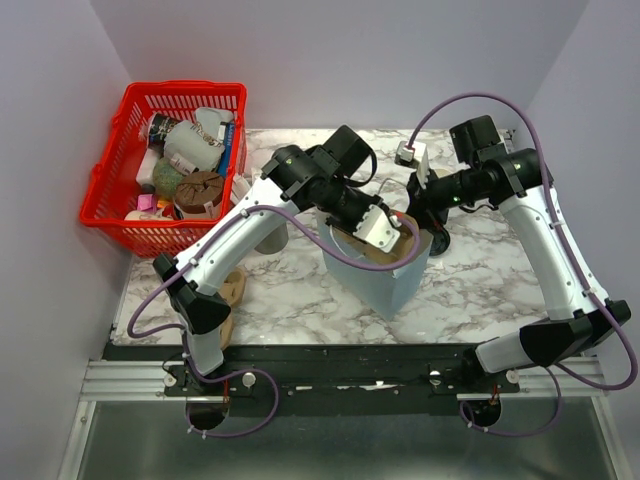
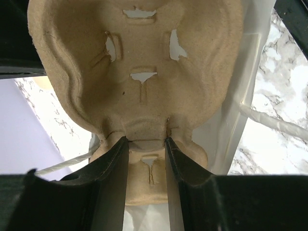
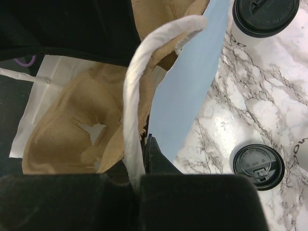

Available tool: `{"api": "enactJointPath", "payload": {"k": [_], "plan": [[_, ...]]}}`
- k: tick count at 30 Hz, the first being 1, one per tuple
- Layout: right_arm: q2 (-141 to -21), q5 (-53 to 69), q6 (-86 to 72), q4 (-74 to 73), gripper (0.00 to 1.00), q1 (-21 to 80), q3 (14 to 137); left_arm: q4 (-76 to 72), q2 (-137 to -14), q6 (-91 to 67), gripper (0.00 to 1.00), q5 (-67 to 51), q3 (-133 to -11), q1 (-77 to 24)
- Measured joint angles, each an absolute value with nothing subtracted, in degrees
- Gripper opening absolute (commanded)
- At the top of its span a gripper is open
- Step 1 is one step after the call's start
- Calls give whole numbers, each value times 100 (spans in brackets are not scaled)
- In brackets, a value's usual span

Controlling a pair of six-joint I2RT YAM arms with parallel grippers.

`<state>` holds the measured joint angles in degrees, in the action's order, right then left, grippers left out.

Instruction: Pack the takeout coffee

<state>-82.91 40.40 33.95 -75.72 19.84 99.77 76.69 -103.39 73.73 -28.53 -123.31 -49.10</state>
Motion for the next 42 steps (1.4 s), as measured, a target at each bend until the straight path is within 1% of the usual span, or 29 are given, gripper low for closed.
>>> {"api": "enactJointPath", "payload": {"k": [15, 22, 25, 33, 37, 39, 42], "plan": [[-8337, 3535, 2801, -7194, 0, 1999, 10038, 7684, -10407, 7367, 0, -2644, -12265, -5048], [-8468, 3905, 3013, -7330, 0, 2010, 10145, 7607, -10361, 7105, 0, -2665, -11325, -5026], [-8547, 3997, 3131, -7400, 0, 2021, 10195, 7585, -10372, 6925, 0, -2663, -11135, -5026], [-8556, 4106, 3197, -7498, 0, 2027, 10191, 7210, -10368, 6458, 0, -2589, -11131, -5113], [-8554, 4132, 3192, -7500, 0, 2027, 10116, 6947, -10326, 6233, 0, -2322, -11139, -5317], [-8554, 4128, 3190, -7513, 0, 2025, 10092, 7041, -10342, 6200, 0, -2161, -11292, -5419], [-8549, 4125, 3170, -7505, 0, 2025, 10086, 7417, -10527, 6158, 0, -2034, -11913, -5496]]}}
